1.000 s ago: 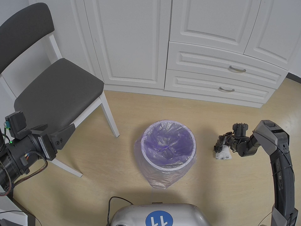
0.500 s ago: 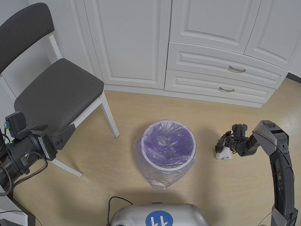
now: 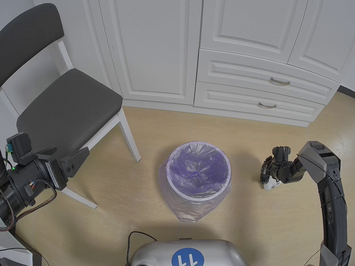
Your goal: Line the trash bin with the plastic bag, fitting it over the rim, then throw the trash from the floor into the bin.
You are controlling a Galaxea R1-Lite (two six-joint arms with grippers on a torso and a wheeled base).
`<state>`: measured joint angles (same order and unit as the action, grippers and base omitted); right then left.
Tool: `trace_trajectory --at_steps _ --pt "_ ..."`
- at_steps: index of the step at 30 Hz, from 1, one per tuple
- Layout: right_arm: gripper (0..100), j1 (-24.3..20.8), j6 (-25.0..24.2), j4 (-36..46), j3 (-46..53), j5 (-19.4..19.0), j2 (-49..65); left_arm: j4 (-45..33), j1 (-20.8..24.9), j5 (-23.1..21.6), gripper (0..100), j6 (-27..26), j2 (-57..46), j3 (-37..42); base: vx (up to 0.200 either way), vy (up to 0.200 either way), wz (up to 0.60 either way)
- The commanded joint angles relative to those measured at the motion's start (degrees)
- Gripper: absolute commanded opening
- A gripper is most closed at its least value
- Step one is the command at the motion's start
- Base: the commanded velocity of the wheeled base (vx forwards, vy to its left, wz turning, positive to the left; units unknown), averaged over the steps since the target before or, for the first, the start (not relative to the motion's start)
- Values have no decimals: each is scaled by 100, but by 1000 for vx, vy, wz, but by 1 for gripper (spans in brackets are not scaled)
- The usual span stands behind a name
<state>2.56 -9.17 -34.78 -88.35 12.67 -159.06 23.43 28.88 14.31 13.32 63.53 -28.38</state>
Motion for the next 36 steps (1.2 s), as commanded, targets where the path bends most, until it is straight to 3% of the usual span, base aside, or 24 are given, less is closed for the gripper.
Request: trace_trajectory --at_steps 1,12,16,17,18,19,21,28,33,36 --pt "0 -36 108 24 -236 25 -134 -5 12 1 100 4 20 8 0 0 0" --pt "0 -151 293 -90 -95 96 -63 -5 12 1 100 -5 2 8 0 0 0" --pt "0 -151 1198 -1040 1206 52 763 4 12 1 100 -14 -42 8 0 0 0" --pt "0 -151 1198 -1040 1206 52 763 4 12 1 100 -14 -42 8 0 0 0" --pt "0 -168 1655 -1769 1909 -10 1237 -5 12 1 100 -14 -86 8 0 0 0" --pt "0 -168 1690 -1822 1953 -19 1264 -5 21 1 100 -14 -86 8 0 0 0" --pt "0 -344 2103 -2569 2770 -353 1861 -5 21 1 100 -14 -139 8 0 0 0" --pt "0 -862 2675 -3377 4150 -537 3101 -14 65 1 100 -23 -306 -10 0 0 0" --pt "0 -1293 3237 -4872 5055 -854 3540 -14 109 1 100 -181 -464 -1 0 0 0" --pt "0 -1495 3299 -5206 5213 -862 3672 -23 109 -7 100 -339 -534 17 0 0 0"
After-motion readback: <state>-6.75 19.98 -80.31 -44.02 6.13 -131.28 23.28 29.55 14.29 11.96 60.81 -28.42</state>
